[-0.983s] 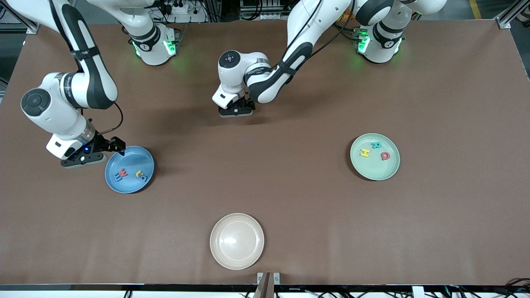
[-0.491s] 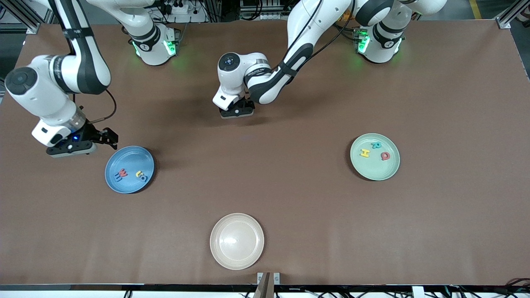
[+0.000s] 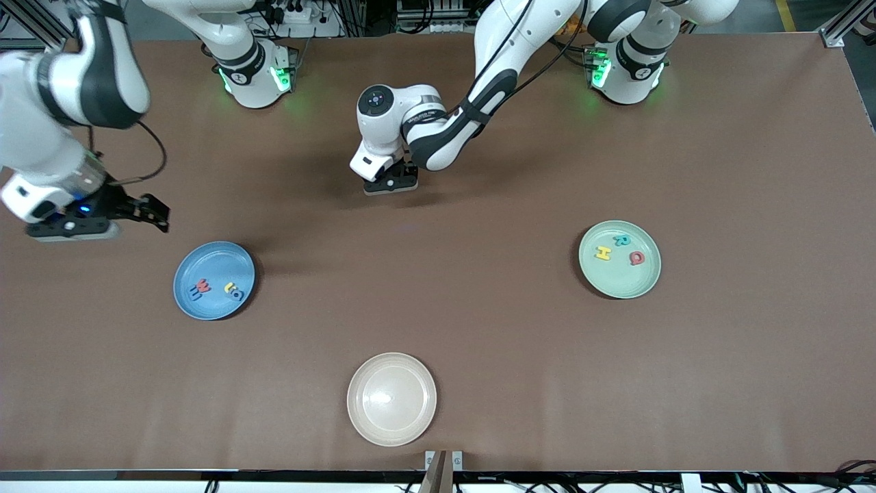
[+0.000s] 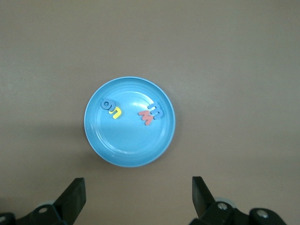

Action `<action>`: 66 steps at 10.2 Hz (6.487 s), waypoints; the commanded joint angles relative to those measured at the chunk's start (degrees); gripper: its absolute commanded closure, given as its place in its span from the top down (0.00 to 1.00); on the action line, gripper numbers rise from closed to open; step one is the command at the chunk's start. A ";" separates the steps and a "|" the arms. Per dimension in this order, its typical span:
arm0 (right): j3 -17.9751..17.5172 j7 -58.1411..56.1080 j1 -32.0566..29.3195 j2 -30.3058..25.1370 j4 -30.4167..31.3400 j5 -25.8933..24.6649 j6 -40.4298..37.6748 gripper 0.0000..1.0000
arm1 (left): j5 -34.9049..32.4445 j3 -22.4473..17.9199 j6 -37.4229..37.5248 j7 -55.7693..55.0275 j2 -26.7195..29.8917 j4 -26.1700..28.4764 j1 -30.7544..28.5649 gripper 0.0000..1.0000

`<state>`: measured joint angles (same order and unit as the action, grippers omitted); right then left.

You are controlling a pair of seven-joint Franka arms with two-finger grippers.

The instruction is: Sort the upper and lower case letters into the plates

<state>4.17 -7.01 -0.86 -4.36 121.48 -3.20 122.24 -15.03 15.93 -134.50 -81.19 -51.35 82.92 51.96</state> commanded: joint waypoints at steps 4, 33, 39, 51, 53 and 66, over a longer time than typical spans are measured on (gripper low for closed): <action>1.19 0.94 2.18 0.22 -13.00 0.74 -13.06 1.00 | 1.59 0.07 2.22 -0.11 -0.16 0.14 0.87 0.54; 1.36 3.05 1.83 4.09 -36.76 2.41 -34.96 1.00 | 6.42 0.59 28.69 82.07 18.29 18.31 -50.44 0.16; 1.27 3.58 2.18 4.27 -36.40 2.50 -34.97 1.00 | 7.56 5.95 23.59 82.43 21.12 26.51 -58.11 1.00; 1.28 3.58 2.01 4.00 -36.67 2.06 -36.72 1.00 | 8.97 5.52 37.60 68.18 28.67 4.41 -59.78 1.00; 1.19 3.32 2.09 4.18 -36.58 1.09 -36.81 1.00 | 9.50 5.25 43.17 67.40 30.07 -0.82 -58.99 1.00; 1.19 3.32 2.09 4.00 -36.58 1.09 -37.43 1.00 | 20.58 -8.20 47.40 65.64 47.48 -0.56 -52.31 1.00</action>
<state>5.54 -4.29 1.11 -0.60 86.04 -1.30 85.95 4.50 8.24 -87.69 -15.61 -4.76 81.57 -0.38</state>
